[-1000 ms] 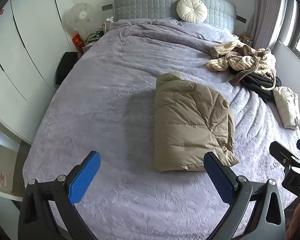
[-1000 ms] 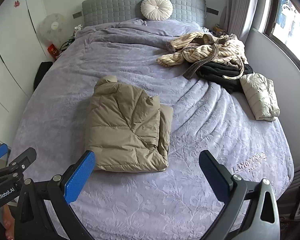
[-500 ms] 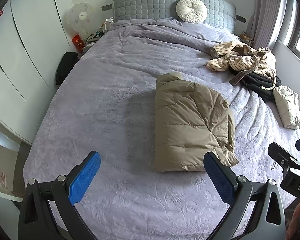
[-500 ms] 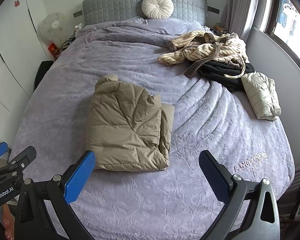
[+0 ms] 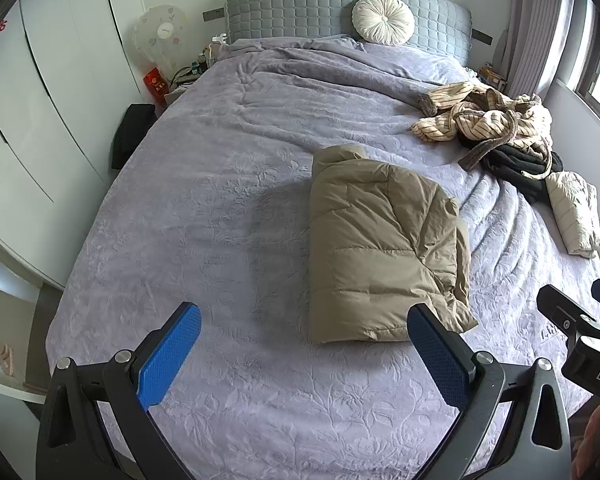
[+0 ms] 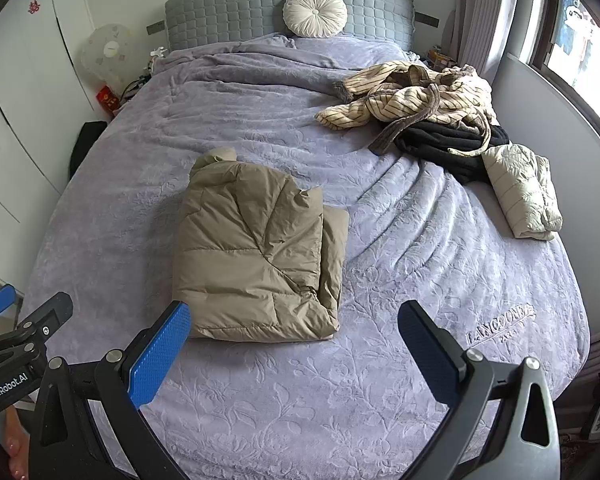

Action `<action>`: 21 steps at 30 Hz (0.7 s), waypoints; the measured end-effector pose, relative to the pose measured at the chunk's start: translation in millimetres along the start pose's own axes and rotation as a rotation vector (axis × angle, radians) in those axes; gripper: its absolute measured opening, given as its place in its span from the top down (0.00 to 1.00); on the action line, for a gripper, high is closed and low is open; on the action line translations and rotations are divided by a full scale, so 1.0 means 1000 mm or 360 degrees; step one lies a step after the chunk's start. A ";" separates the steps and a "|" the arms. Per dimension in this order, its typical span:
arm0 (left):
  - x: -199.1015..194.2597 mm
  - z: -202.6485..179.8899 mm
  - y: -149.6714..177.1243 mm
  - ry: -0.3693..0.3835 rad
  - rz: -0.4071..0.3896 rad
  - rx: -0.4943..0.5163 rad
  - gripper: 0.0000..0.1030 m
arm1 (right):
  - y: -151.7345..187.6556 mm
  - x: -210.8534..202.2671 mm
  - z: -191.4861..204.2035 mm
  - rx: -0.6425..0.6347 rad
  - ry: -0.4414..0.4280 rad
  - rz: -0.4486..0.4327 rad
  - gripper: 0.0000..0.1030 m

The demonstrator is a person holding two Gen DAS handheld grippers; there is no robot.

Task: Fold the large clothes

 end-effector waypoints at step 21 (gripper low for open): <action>-0.001 -0.001 0.001 -0.0004 0.0000 -0.0003 0.00 | -0.002 0.000 -0.002 -0.0008 -0.0007 0.0001 0.00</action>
Point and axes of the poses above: each gripper's, at about its wrist camera, not at the fingertips, and x roughly the way its jaws point, z to its left, y to its underside, the point moved 3 cm from there along x, roughly the way its jaws point, and after that the axes turned 1 degree about y, right-handed, at the moved point
